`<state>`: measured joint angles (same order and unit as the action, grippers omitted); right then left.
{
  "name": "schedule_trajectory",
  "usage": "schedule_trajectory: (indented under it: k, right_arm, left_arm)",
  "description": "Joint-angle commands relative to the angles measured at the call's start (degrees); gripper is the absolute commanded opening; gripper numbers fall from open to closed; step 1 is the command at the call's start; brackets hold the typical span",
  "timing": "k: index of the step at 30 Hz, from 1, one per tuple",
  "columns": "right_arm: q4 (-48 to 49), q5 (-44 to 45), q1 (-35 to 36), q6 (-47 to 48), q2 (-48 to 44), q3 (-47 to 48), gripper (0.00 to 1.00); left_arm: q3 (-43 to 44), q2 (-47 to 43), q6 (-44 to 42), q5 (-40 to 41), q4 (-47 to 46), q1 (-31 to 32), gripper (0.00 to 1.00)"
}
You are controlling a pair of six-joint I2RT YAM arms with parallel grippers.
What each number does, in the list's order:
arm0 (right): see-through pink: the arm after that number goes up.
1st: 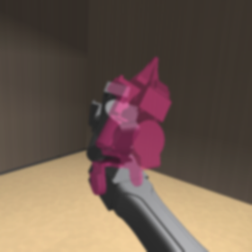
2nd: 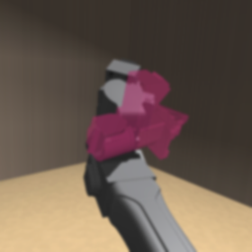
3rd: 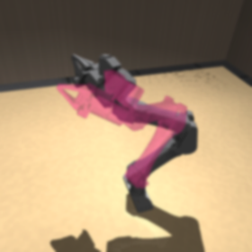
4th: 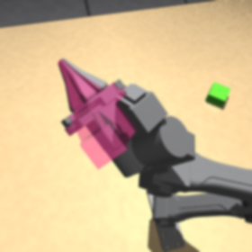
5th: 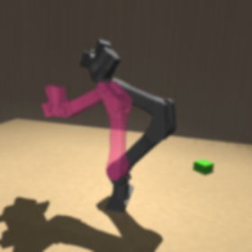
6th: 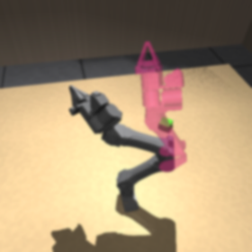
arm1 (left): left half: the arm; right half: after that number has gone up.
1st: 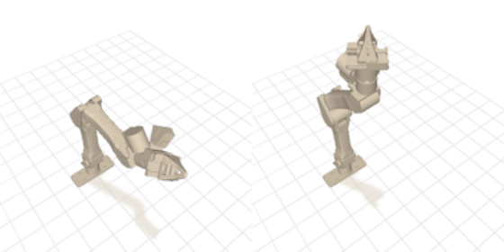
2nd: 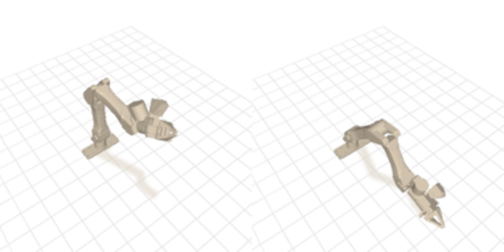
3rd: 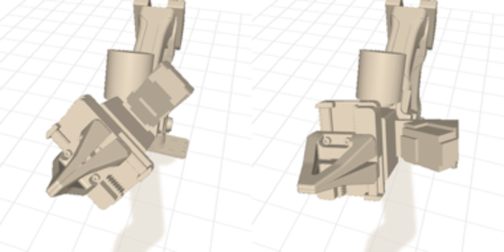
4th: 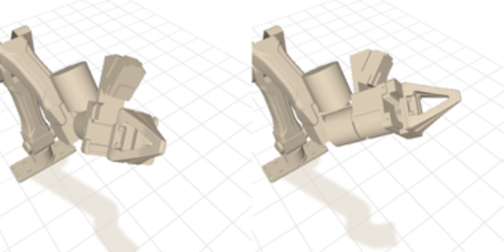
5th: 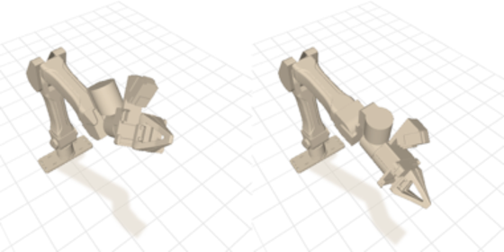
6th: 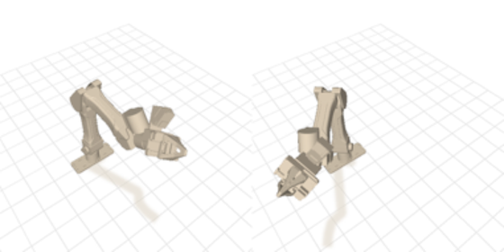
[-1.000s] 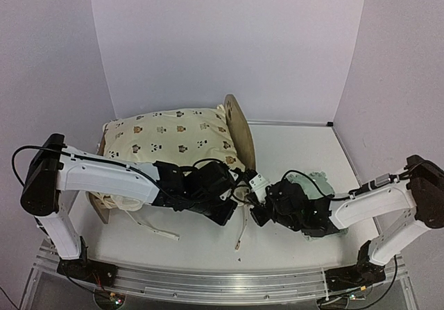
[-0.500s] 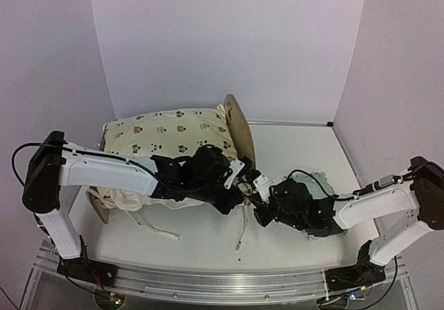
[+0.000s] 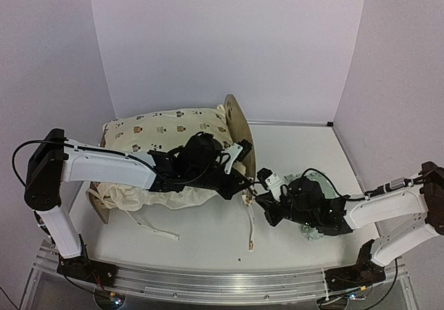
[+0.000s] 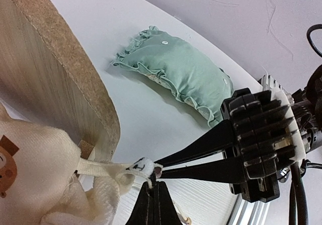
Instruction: Set up the pet bed
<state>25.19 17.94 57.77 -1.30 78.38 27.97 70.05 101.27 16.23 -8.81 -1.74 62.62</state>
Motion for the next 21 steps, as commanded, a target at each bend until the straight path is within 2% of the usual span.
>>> schedule_trajectory:
  k: [1,12,17,21]
  right_arm:
    - [0.5,-1.0,-0.8,-1.6,-1.5,0.2,0.08]
    - [0.6,-2.2,-1.9,-3.7,2.3,1.7,0.13]
    - [1.1,-2.2,-2.4,-3.2,2.7,1.7,0.23]
    - [2.7,-0.5,-4.5,-2.5,1.1,0.4,0.24]
  left_arm:
    - [-1.0,0.4,-0.8,-0.6,-4.2,-0.4,0.0]
    - [-3.1,4.1,-0.1,-5.9,-11.0,-2.1,0.0]
    - [-3.2,4.8,0.0,-7.0,-11.6,-2.9,0.0]
    - [-3.2,4.8,0.0,-7.4,-11.4,-3.1,0.0]
